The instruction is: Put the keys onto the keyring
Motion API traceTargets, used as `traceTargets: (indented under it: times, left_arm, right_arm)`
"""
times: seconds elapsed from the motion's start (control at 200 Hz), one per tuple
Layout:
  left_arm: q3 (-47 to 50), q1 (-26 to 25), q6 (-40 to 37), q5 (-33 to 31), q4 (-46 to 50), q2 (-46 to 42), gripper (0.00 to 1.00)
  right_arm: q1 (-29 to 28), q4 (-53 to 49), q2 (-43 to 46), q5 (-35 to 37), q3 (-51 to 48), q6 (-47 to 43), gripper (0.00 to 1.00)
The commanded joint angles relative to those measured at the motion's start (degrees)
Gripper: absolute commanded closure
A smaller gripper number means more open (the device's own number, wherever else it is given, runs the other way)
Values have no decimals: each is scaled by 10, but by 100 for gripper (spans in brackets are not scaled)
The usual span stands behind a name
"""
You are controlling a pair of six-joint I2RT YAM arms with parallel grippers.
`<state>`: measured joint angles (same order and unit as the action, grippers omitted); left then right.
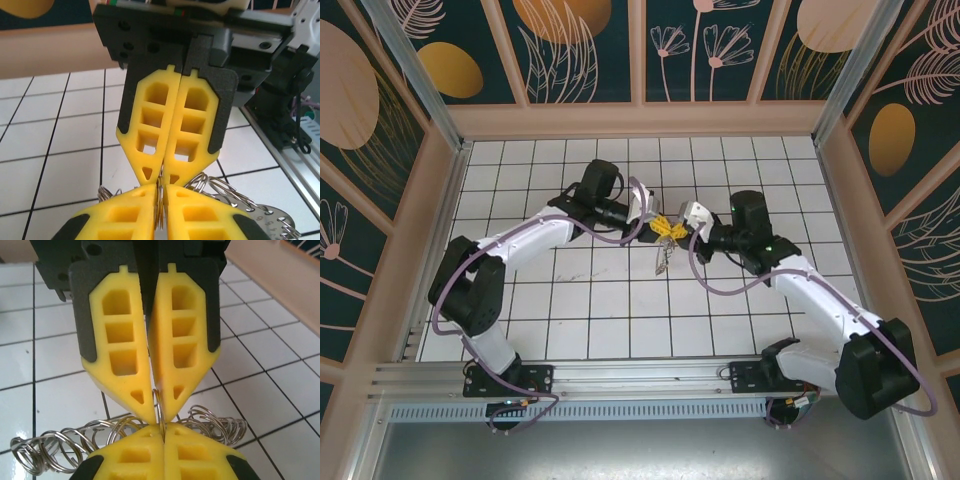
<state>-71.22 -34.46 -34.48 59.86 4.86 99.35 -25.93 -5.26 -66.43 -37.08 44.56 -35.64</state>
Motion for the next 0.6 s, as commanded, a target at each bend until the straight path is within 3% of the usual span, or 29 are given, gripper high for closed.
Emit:
traceTargets:
  times: [0.0, 0.265, 0.38, 0.46, 0.525, 0.596]
  left_arm:
    - [-19, -17, -62, -10, 107, 25, 84]
    - [-51, -18, -115, -59, 199, 45, 86]
    - [-62, -17, -132, -69, 228, 50, 100]
    - [-68, -17, -138, -57, 236, 49, 100]
    - [-54, -17, -116, -39, 203, 36, 100]
    - [-17, -15, -63, -3, 108, 8, 100]
  right_arm:
    - [-22, -64, -11, 61, 52, -44, 100]
    - [-51, -88, -24, 99, 96, -49, 100]
    - [-51, -98, -32, 109, 108, -50, 100]
    - [-51, -98, -35, 114, 107, -50, 100]
    - [-51, -84, -32, 117, 91, -47, 100]
    - [-45, -51, -21, 97, 57, -40, 96]
